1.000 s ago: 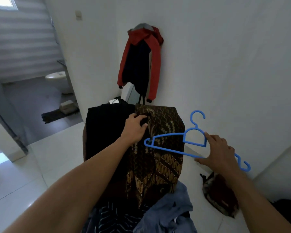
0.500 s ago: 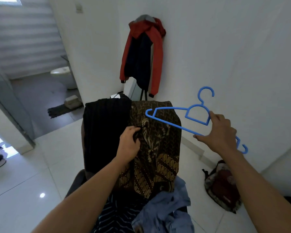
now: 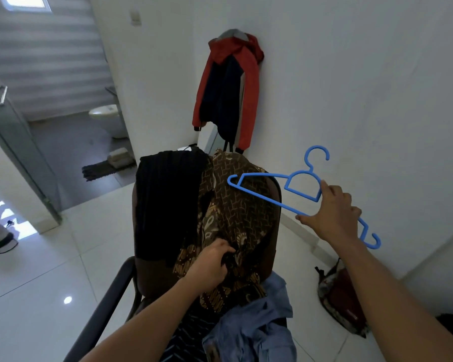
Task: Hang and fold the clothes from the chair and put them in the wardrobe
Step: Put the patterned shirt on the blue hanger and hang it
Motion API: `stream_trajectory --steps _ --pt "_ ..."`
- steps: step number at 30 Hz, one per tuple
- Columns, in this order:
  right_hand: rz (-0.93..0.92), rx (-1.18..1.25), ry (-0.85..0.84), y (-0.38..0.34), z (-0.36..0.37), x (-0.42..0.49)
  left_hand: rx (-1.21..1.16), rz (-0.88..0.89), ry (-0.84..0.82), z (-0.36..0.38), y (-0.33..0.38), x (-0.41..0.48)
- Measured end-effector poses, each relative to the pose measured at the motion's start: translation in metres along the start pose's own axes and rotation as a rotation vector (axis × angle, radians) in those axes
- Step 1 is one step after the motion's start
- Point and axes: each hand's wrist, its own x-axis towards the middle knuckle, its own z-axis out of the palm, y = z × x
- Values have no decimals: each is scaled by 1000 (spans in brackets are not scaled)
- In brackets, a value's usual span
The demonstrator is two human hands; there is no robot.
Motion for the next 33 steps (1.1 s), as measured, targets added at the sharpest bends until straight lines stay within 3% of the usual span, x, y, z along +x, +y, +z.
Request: stream_trajectory --steps 3,7,9,13,16,19,21,23,25,27,29,33 --pt "10 1 -9 -1 0 2 -2 10 -33 -2 0 2" --pt "18 4 8 0 -3 8 -83 -43 294 -32 16 36" --pt "24 8 23 1 -5 12 -146 -120 364 -53 28 62" --pt "34 12 43 6 -7 17 -141 -186 272 -68 48 101" --pt "52 27 57 12 -6 20 108 1 248 -54 70 114" --pt "61 22 61 16 -9 26 323 195 56 -29 96 119" --pt "57 -3 53 18 -9 28 347 223 -35 -14 101 120" --pt "61 -27 34 20 -7 29 288 222 64 -11 91 119" --pt "67 -36 10 23 -3 27 265 154 300 -20 74 120" --pt "79 -19 -1 25 1 26 289 -37 412 -36 55 124" --pt "87 -4 1 26 4 25 322 -163 328 -49 44 131" --pt "79 1 -8 24 5 24 370 -146 265 -55 39 132"
